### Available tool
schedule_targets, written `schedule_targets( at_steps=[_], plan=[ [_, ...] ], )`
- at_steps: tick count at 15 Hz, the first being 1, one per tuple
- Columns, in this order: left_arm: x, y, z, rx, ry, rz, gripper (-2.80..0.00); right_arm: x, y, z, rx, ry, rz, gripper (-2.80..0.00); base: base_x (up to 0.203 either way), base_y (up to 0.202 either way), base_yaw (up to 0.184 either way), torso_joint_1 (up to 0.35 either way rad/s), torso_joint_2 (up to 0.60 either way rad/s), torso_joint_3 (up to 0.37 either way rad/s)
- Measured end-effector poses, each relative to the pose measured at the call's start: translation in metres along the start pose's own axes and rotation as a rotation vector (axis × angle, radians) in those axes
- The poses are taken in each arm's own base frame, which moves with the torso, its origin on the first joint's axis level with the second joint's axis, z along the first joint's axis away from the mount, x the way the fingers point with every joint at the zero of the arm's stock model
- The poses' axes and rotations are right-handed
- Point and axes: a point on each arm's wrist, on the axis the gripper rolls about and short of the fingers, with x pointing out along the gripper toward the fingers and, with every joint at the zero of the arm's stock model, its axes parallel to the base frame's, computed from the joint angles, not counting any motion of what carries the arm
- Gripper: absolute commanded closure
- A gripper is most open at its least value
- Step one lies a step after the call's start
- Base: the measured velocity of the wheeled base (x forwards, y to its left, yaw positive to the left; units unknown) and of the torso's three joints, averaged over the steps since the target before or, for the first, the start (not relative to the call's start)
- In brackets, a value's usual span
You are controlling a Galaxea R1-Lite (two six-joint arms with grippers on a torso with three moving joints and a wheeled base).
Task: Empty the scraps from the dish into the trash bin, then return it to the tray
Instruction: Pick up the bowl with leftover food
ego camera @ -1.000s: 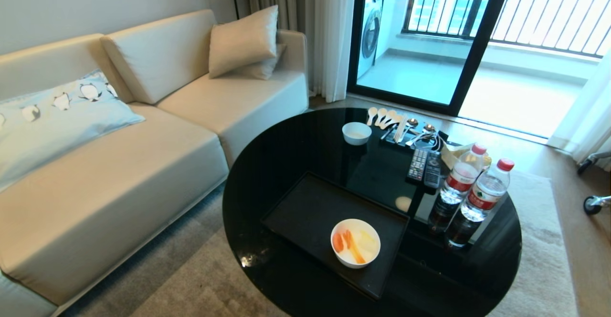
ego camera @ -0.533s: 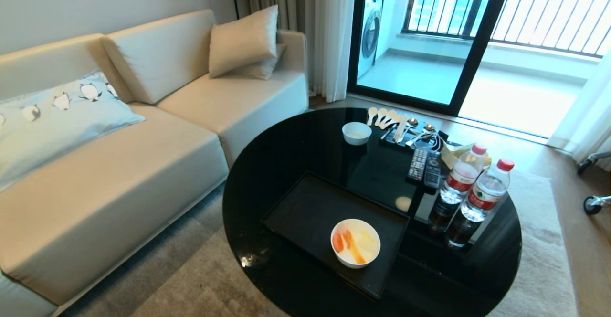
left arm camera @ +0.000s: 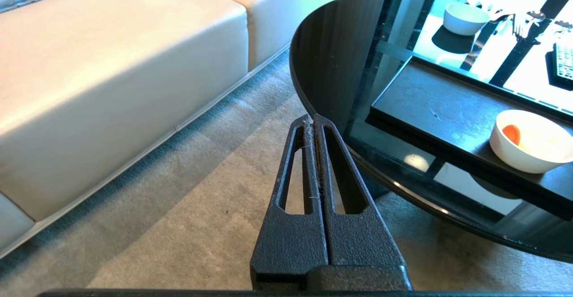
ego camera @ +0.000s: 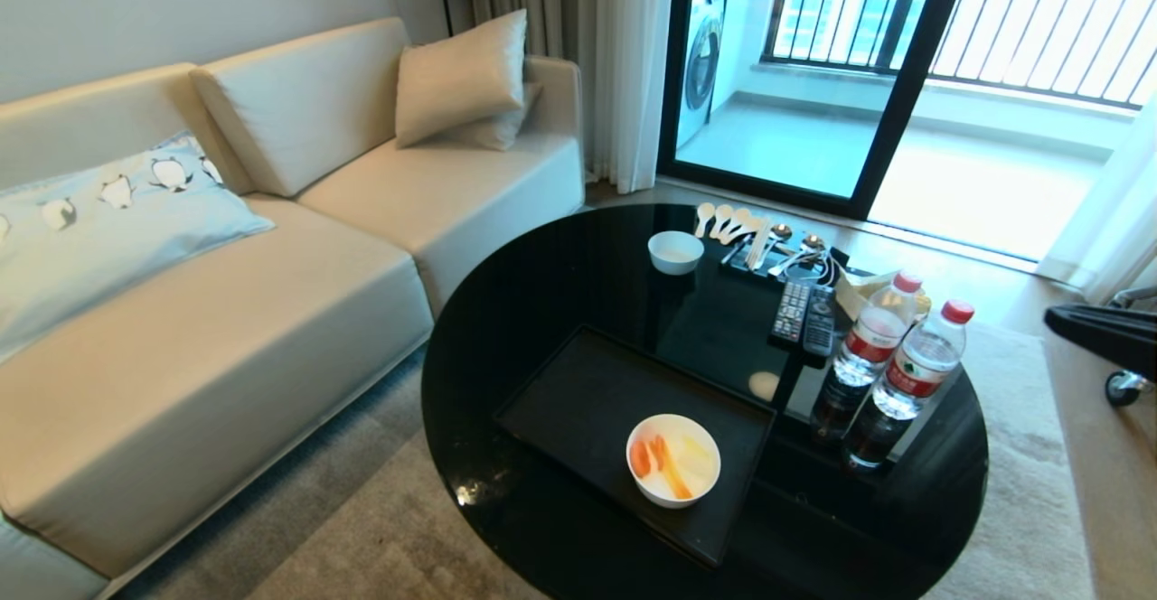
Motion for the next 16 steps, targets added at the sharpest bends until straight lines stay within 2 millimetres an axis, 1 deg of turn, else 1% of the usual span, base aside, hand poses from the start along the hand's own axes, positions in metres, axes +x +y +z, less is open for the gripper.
schedule_targets(
  at_steps=[2,4,6,8,10,12,14,16],
  plan=[
    [0.000,0.000,0.000,0.000,0.000,0.000,0.00,0.029,-0.002,0.003,0.039,0.050,0.057,0.00,0.000,0.000,0.000,0.000,0.00,0.000],
    [0.000,0.000,0.000,0.000,0.000,0.000,0.00,0.057,0.003,0.002,0.097,0.093,0.120,0.00,0.000,0.000,0.000,0.000,0.00,0.000],
    [0.000,0.000,0.000,-0.001,0.000,0.000,0.00,0.085,0.011,0.000,0.202,0.126,0.176,0.00,0.000,0.000,0.000,0.000,0.00,0.000],
    [0.000,0.000,0.000,0.000,0.000,0.000,0.00,0.107,0.018,-0.003,0.336,0.178,0.202,0.00,0.000,0.000,0.000,0.000,0.00,0.000],
    [0.000,0.000,0.000,0.000,0.000,0.000,0.00,0.126,0.025,-0.017,0.424,0.300,0.188,0.00,0.000,0.000,0.000,0.000,0.00,0.000],
    [0.000,0.000,0.000,0.000,0.000,0.000,0.00,0.142,0.031,-0.031,0.448,0.406,0.133,0.00,0.000,0.000,0.000,0.000,0.00,0.000],
    [0.000,0.000,0.000,0.000,0.000,0.000,0.00,0.160,0.039,-0.034,0.487,0.467,0.088,0.00,0.000,0.000,0.000,0.000,0.00,0.000],
    [0.000,0.000,0.000,0.000,0.000,0.000,0.00,0.182,0.053,-0.036,0.524,0.537,0.023,0.00,0.000,0.000,0.000,0.000,0.00,0.000]
  ],
)
